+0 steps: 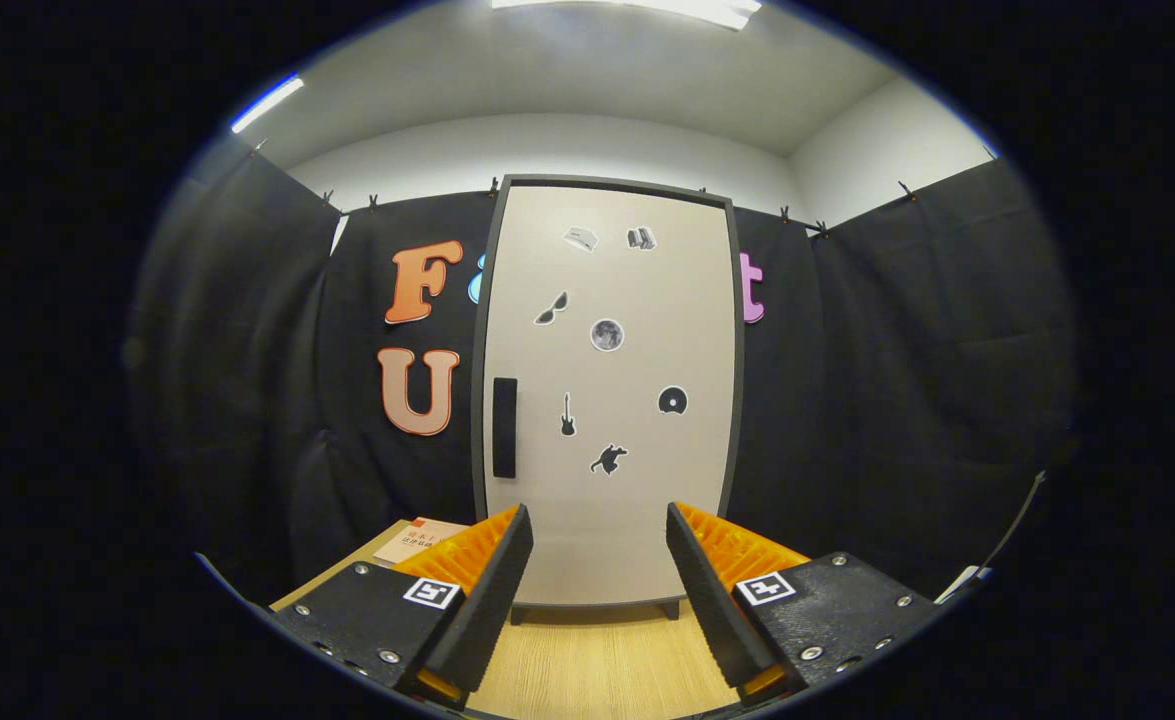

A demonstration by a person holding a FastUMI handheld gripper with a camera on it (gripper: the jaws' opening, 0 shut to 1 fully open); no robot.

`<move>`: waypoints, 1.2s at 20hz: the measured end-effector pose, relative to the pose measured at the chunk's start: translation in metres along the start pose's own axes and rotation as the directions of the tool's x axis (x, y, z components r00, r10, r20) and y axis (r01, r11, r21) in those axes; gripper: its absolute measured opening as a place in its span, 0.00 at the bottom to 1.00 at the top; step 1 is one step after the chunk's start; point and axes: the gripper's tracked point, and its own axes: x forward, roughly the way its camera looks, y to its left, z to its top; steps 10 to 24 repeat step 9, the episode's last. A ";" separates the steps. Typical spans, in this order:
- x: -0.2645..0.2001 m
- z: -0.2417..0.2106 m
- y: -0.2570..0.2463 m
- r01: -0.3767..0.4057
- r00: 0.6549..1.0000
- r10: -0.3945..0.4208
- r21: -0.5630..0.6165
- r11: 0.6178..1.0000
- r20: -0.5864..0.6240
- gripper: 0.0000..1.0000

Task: Open the shoe cabinet door, grab the shoes and put them into the shoe cabinet, then close the shoe cabinet door.

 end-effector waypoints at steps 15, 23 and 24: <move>0.000 -0.002 0.000 0.003 1.000 -0.003 0.002 1.000 -0.007 0.86; 0.000 -0.002 0.000 0.003 1.000 -0.003 0.002 1.000 -0.007 0.86; 0.000 -0.002 0.000 0.003 1.000 -0.003 0.002 1.000 -0.007 0.86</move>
